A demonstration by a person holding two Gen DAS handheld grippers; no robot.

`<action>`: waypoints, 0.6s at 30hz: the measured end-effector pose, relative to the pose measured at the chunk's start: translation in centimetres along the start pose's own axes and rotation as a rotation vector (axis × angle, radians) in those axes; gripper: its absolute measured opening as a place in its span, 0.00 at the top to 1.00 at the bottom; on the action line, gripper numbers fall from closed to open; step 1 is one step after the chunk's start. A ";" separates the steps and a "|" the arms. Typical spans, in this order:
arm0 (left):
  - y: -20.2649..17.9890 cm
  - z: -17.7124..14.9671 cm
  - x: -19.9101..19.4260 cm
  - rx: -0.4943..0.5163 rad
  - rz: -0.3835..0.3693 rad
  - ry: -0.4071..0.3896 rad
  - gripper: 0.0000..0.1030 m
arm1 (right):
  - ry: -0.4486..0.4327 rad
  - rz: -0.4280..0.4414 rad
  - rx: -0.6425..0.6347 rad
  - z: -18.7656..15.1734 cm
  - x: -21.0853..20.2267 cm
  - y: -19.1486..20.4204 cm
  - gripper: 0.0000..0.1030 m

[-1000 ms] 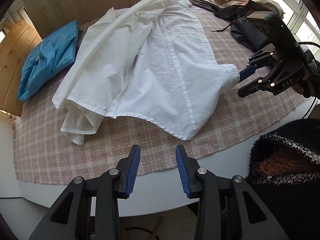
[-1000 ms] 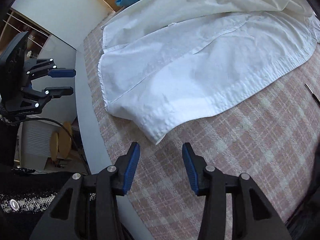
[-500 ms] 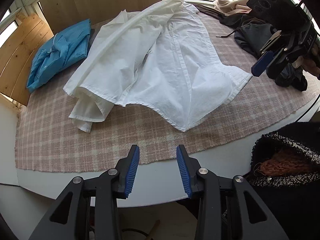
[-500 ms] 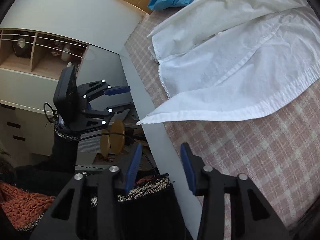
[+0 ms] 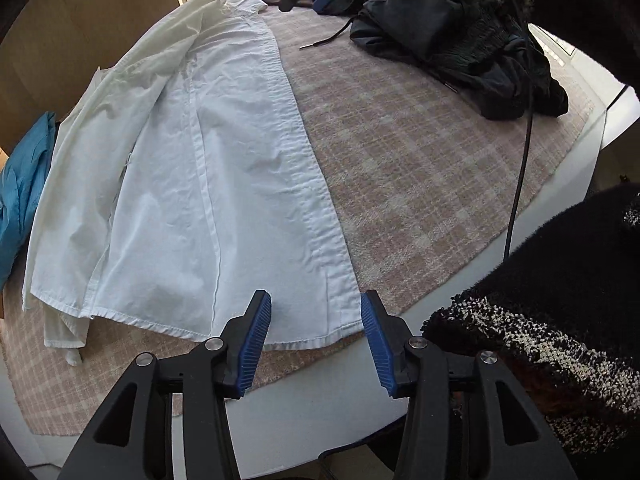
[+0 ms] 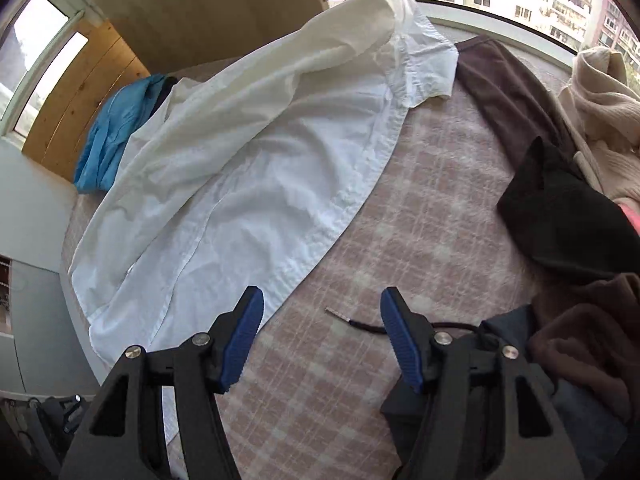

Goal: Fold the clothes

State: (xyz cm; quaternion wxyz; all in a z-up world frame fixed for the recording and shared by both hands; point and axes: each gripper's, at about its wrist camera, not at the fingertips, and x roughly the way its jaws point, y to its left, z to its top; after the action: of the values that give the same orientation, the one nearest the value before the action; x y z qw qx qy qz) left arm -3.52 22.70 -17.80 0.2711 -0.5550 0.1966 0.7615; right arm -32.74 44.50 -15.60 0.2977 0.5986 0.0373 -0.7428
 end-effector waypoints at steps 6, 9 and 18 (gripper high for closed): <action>-0.4 1.2 3.2 -0.002 0.064 0.074 0.54 | -0.081 -0.057 0.183 8.7 2.8 -6.4 0.41; -0.1 1.6 3.8 -0.027 0.070 0.094 0.54 | -0.071 -0.039 0.194 10.9 4.7 -6.7 0.41; 1.7 1.4 3.8 -0.126 0.019 0.085 0.54 | -0.062 -0.021 0.066 12.6 7.6 -4.1 0.49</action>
State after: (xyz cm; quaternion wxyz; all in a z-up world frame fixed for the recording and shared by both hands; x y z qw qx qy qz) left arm -6.52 22.93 -21.01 0.2199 -0.6010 0.1648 0.7506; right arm -46.49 39.67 -20.28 0.2711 0.5842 0.0096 -0.7649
